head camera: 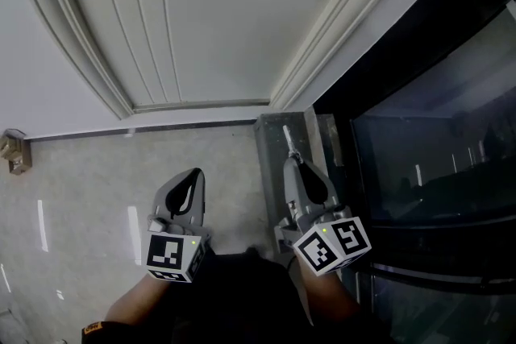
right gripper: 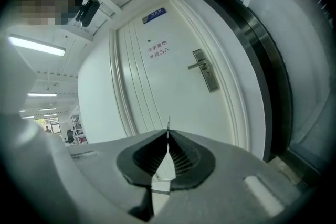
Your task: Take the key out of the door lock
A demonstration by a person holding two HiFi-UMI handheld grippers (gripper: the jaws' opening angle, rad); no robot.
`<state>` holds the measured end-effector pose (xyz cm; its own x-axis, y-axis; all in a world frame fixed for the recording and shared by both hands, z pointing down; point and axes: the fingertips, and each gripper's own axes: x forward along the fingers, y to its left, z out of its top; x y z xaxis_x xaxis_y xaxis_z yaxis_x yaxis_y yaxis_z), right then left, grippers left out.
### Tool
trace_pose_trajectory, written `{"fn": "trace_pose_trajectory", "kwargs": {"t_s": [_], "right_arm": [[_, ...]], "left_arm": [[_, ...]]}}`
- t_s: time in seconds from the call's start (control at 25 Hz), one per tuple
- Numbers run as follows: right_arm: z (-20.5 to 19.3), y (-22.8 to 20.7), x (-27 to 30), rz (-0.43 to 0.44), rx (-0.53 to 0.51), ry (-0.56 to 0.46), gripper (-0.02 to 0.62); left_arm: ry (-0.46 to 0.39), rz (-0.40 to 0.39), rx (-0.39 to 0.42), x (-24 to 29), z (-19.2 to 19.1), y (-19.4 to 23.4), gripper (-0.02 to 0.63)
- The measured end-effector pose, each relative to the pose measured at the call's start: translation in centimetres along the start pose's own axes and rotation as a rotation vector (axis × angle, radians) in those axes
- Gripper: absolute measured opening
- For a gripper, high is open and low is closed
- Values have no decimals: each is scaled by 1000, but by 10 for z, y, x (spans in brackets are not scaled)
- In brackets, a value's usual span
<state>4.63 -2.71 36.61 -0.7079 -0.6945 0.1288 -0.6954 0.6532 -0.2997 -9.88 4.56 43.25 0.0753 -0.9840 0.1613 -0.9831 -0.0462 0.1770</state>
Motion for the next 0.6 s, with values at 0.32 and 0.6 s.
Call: {"fn": "trace_pose_trajectory", "kwargs": {"t_s": [0.32,0.6], "right_arm": [[-5,-68,-92,-5,-91,13,-2],[-12,-96,-152,25,-155,20,-2]], "left_arm": [[12,9,-53,-13,-41,-129,18],[11,66,-38,-33,-41,-189,18]]}}
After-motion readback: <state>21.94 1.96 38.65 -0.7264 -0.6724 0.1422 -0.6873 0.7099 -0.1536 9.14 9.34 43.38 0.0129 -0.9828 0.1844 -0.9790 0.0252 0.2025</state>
